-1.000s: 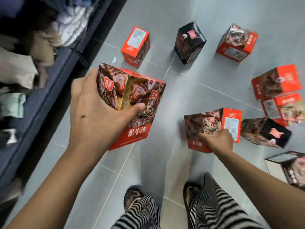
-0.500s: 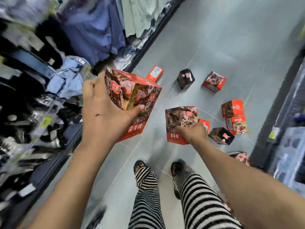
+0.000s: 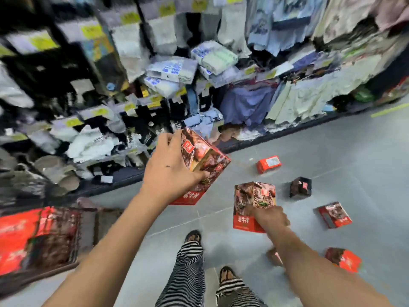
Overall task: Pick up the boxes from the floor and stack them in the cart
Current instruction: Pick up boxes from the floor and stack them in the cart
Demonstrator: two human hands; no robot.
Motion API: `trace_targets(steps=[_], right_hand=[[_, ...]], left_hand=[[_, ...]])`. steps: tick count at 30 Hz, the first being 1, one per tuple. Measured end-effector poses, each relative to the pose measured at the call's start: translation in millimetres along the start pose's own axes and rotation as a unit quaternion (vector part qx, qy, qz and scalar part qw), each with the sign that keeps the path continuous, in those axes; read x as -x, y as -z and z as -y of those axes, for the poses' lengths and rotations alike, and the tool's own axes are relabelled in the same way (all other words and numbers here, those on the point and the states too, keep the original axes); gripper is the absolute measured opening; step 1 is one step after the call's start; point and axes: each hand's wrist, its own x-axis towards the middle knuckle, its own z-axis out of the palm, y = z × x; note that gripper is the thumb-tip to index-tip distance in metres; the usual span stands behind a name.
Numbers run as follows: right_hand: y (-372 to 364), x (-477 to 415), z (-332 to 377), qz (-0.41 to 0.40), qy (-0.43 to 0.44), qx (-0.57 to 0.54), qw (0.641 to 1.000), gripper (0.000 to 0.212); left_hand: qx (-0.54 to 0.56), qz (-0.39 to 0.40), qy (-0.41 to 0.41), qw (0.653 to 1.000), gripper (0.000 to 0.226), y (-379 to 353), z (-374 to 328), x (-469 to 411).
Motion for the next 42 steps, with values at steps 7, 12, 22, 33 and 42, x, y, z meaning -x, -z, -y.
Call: trace_targets(steps=[7, 12, 22, 33, 42], right_hand=[[4, 43, 45, 0.032, 0.155, 0.107, 0.982, 0.1], [-18, 105, 94, 0.082, 0.265, 0.185, 0.943, 0.073], [-157, 178, 184, 0.163, 0.372, 0.263, 0.875, 0.091], [-282, 352, 236, 0.197, 0.478, 0.438, 0.736, 0.06], [-381, 416, 310, 0.246, 0.522, 0.425, 0.698, 0.077]], left_hand=[[-0.003, -0.089, 0.119, 0.989, 0.102, 53, 40, 86], [-0.017, -0.127, 0.2, 0.971, 0.092, 98, 80, 142], [0.082, -0.278, 0.335, 0.897, 0.093, 177, 188, 220], [0.141, -0.3, 0.381, 0.863, 0.092, 255, 368, 281], [0.167, -0.291, 0.436, 0.835, 0.08, 273, 481, 272]])
